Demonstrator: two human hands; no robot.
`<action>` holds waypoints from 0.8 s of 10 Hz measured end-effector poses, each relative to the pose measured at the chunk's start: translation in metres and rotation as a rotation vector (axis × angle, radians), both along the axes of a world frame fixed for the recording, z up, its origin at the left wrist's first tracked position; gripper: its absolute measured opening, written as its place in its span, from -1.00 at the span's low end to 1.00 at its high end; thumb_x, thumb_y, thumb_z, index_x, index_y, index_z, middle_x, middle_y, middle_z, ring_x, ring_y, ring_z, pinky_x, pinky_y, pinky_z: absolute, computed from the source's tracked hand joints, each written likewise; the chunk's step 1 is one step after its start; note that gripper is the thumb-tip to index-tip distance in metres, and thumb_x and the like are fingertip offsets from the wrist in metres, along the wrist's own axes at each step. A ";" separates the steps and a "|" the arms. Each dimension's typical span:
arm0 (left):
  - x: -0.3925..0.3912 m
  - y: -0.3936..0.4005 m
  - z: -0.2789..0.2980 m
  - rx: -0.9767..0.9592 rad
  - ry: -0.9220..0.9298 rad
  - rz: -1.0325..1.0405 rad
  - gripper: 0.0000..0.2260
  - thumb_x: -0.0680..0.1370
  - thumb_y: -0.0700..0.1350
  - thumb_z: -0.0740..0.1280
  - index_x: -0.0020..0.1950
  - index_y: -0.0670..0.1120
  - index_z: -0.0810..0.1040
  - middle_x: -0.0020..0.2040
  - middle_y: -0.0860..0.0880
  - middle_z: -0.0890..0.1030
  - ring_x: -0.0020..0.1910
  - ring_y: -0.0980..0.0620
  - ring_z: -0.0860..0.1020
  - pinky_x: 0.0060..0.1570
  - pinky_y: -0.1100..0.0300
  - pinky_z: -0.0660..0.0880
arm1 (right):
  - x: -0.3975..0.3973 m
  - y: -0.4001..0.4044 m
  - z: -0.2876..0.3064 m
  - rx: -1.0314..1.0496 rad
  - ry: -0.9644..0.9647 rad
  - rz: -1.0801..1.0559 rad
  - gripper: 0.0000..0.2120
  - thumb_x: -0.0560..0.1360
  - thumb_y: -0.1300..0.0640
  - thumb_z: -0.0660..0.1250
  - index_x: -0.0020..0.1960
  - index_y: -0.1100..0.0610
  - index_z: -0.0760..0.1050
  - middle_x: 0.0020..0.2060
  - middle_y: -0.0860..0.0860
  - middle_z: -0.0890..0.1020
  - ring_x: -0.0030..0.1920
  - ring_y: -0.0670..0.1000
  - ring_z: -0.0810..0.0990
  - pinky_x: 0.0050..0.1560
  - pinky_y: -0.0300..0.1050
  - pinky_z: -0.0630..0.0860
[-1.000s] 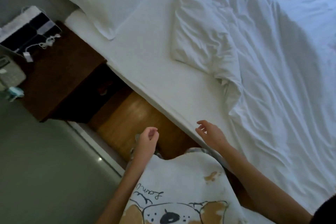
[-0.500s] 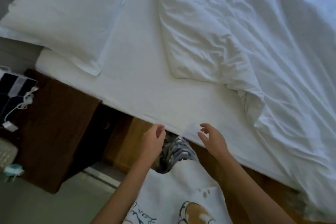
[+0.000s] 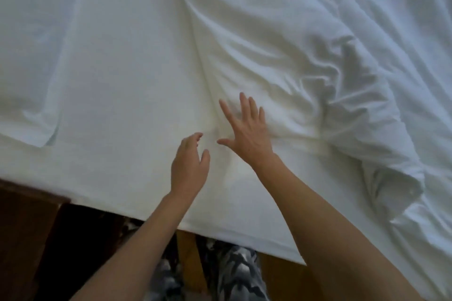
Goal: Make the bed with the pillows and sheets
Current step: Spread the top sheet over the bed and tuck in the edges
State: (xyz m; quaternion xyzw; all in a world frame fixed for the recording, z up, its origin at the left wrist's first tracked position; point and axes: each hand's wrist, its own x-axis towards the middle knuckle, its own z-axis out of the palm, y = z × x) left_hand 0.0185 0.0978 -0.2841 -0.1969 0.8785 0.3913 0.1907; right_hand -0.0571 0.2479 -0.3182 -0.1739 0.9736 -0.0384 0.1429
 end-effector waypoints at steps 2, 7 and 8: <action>-0.070 -0.023 -0.090 0.139 0.099 0.155 -0.64 0.63 -0.01 0.19 0.42 -0.04 0.32 0.20 0.02 0.52 0.07 0.07 0.53 0.10 0.11 0.46 | -0.050 -0.006 -0.095 0.019 0.332 -0.235 -0.23 0.27 0.27 0.47 0.43 0.20 0.27 0.11 0.25 0.52 -0.05 0.25 0.53 -0.03 0.05 0.50; -0.121 -0.158 -0.027 1.093 -0.165 0.461 -0.52 0.64 0.24 -0.01 0.38 0.04 0.46 0.27 0.04 0.60 0.28 0.07 0.53 0.34 0.01 0.39 | -0.024 -0.174 -0.008 -0.550 0.845 -1.457 -0.58 0.52 0.14 0.24 0.32 0.32 0.43 0.16 0.08 0.58 0.14 -0.24 0.53 0.19 -0.32 0.42; -0.116 -0.176 -0.012 1.065 -0.275 0.292 -0.56 0.55 0.31 0.14 0.31 0.13 0.48 0.22 0.17 0.61 0.23 0.20 0.55 0.23 0.15 0.43 | 0.030 -0.179 -0.011 -0.136 0.597 -1.887 -0.69 0.25 0.39 0.05 -0.20 0.66 0.37 -0.11 0.68 0.40 0.19 0.19 0.41 0.26 -0.47 0.21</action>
